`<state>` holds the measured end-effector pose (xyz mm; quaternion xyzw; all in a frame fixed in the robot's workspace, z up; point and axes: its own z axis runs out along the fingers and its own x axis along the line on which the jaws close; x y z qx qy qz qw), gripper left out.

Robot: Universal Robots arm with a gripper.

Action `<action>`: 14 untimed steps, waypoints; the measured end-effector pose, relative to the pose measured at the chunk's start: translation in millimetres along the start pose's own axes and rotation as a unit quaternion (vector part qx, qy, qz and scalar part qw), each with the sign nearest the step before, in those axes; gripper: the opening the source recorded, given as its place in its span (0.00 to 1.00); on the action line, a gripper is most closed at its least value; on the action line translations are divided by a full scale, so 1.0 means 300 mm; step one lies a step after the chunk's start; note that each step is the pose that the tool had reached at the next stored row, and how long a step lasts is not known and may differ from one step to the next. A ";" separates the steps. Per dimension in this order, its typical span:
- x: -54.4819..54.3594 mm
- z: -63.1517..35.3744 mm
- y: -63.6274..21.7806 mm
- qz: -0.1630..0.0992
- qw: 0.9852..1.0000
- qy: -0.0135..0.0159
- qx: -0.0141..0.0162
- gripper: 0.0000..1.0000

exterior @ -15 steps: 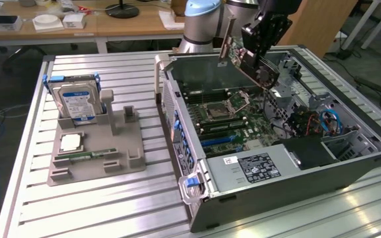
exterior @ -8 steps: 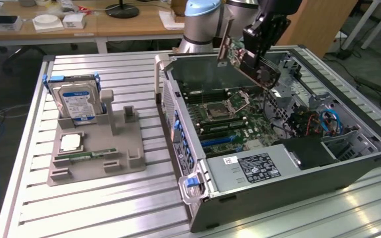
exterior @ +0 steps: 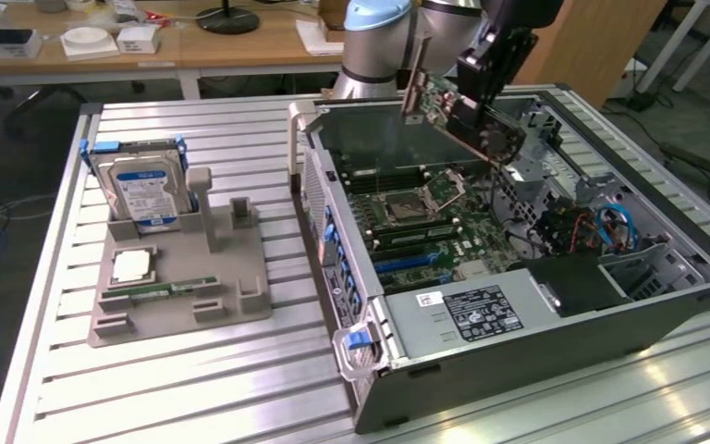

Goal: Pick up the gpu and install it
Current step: 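Insert the gpu into the slot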

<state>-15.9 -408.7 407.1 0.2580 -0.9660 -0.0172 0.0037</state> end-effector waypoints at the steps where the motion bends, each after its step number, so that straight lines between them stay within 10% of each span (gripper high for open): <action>1: 0.000 0.000 0.000 -0.006 1.000 0.000 0.000 0.26; 14: 0.002 0.001 -0.003 -0.082 0.997 0.001 0.001 0.26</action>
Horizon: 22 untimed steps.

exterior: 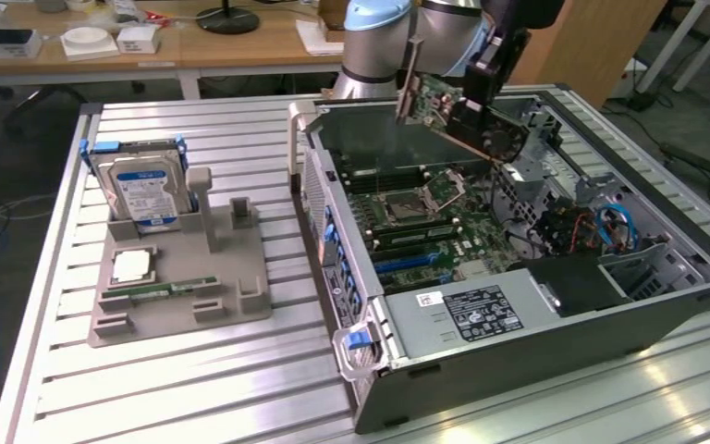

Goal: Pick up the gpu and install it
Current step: 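Insert the gpu into the slot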

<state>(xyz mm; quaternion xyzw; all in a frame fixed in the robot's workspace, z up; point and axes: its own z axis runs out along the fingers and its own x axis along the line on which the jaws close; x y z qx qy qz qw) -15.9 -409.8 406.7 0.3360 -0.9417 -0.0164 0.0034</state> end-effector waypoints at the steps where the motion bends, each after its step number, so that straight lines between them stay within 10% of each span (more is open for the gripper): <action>1: 0.000 0.000 0.000 -0.006 1.000 0.000 0.000 0.26; 11: 0.001 0.002 -0.002 -0.067 0.998 0.001 0.000 0.26; 22: 0.002 0.004 -0.003 -0.128 0.992 0.002 0.001 0.26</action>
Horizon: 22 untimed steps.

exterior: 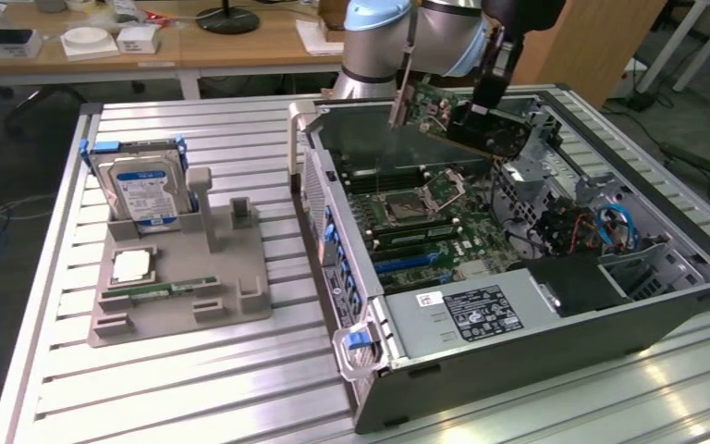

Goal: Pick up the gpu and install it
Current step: 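Insert the gpu into the slot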

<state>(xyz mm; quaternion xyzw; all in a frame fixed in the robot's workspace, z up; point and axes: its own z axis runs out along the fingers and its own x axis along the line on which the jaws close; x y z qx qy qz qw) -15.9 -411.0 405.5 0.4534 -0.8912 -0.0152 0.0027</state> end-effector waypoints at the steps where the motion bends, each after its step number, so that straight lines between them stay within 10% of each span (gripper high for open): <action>1: 0.000 0.000 0.000 -0.005 1.000 0.000 0.000 0.26; 15: 0.004 0.005 -0.003 -0.065 0.998 -0.007 0.009 0.26; 22: 0.006 0.008 -0.004 -0.105 0.994 -0.008 0.011 0.26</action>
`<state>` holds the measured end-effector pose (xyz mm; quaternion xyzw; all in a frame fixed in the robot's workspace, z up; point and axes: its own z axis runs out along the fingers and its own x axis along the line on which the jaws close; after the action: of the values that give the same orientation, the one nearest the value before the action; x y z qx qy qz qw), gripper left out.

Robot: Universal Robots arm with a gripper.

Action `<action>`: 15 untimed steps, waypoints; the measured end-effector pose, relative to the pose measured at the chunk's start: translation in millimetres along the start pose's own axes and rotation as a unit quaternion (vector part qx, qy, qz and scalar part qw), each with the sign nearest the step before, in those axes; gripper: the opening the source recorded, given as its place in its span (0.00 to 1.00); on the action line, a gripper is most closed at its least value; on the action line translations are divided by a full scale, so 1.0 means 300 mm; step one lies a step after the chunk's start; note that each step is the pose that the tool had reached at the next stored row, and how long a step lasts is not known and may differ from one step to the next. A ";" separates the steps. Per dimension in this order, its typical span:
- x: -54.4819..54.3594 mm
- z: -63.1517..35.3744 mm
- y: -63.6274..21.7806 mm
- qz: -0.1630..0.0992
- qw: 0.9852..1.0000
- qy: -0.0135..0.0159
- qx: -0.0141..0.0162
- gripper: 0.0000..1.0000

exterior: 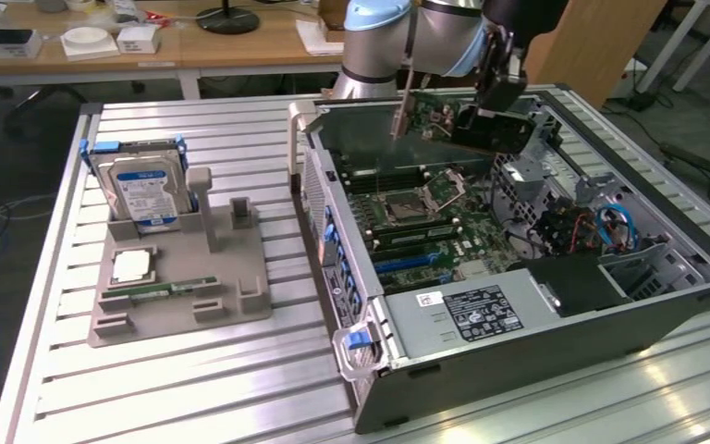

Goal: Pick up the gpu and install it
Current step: 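Insert the gpu into the slot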

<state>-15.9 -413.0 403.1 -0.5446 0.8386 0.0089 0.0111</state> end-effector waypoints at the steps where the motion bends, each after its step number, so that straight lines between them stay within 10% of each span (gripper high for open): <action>1: 0.000 0.001 0.000 -0.006 1.000 0.000 0.000 0.26; 15: 0.004 0.008 -0.002 -0.095 0.995 -0.004 0.008 0.26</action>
<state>-15.9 -414.1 400.8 -0.6214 0.7833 0.0036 0.0197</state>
